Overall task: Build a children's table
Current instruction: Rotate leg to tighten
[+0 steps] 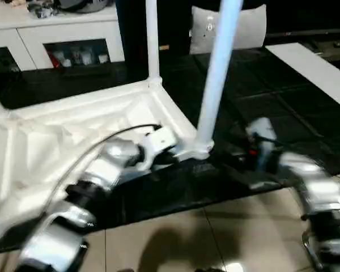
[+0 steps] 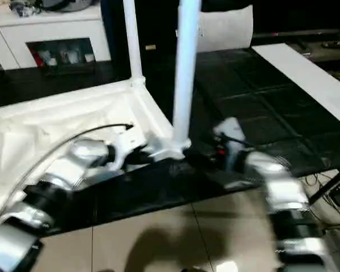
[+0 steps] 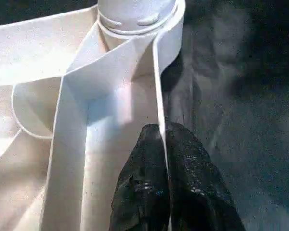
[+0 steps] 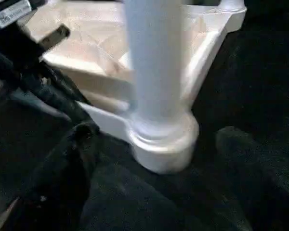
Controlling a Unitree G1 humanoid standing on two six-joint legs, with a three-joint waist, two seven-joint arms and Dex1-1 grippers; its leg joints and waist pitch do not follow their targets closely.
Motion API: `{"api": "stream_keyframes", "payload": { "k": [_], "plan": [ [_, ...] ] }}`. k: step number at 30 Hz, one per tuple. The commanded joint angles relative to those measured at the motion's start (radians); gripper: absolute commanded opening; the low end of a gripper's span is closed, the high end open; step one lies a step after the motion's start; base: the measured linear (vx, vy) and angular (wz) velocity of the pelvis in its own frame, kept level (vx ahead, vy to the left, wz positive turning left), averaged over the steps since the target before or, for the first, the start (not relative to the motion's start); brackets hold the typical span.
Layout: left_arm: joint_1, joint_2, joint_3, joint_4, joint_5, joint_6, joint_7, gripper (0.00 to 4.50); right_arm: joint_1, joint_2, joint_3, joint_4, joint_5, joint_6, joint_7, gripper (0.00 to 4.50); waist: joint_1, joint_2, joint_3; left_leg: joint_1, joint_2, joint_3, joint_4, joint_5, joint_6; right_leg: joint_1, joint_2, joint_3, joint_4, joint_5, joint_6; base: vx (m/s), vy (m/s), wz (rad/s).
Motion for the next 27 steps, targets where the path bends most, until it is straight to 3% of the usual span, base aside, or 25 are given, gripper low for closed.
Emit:
{"api": "stream_keyframes", "payload": {
  "k": [1, 7, 8, 12, 17, 27],
  "plan": [
    [-0.015, 0.014, -0.061, -0.006, 0.023, -0.072, -0.085, 0.00, -0.008, -0.015, 0.032, -0.028, -0.008, -0.031, 0.075, 4.42, 0.005, -0.018, -0.066, 0.000, 0.049, -0.017, -0.061, -0.108, 0.116, 0.069, -0.075, 0.068, -0.083, -0.283, -0.131, 0.000, 0.000, 0.00],
    [-0.004, 0.050, -0.109, -0.023, 0.005, -0.159, -0.234, 0.00, -0.020, -0.060, 0.075, -0.024, 0.006, -0.019, 0.212, 4.42, 0.030, -0.016, -0.069, 0.002, 0.057, -0.015, -0.059, -0.079, 0.123, 0.068, -0.079, 0.072, -0.071, -0.234, -0.157, 0.000, 0.000, 0.00],
    [-0.002, 0.053, -0.116, -0.023, 0.001, -0.175, -0.253, 0.00, -0.019, -0.068, 0.084, -0.028, 0.015, -0.013, 0.246, 4.42, 0.043, -0.014, -0.070, 0.006, 0.059, -0.015, -0.059, -0.077, 0.123, 0.066, -0.080, 0.073, -0.069, -0.231, -0.158, 0.000, 0.000, 0.00],
    [0.004, 0.066, -0.149, -0.037, -0.005, -0.228, -0.338, 0.00, -0.018, -0.087, 0.126, -0.040, 0.047, 0.023, 0.364, 3.99, 0.056, -0.019, -0.069, 0.006, 0.060, -0.014, -0.061, -0.081, 0.115, 0.066, -0.083, 0.074, -0.070, -0.246, -0.151, 0.000, 0.000, 0.00],
    [0.009, 0.068, -0.155, -0.050, -0.012, -0.235, -0.372, 0.00, -0.018, -0.088, 0.133, -0.049, 0.064, 0.043, 0.398, 3.72, 0.064, -0.020, -0.068, 0.006, 0.062, -0.015, -0.063, -0.086, 0.099, 0.065, -0.083, 0.075, -0.072, -0.268, -0.141, 0.000, 0.000, 0.00],
    [0.018, 0.064, -0.164, -0.067, -0.014, -0.254, -0.398, 0.00, -0.015, -0.066, 0.154, -0.044, 0.062, 0.051, 0.421, 2.67, 0.065, -0.020, -0.069, 0.004, 0.059, -0.015, -0.062, -0.084, 0.088, 0.066, -0.083, 0.073, -0.073, -0.277, -0.130, 0.000, 0.000, 0.00]
  ]
}}
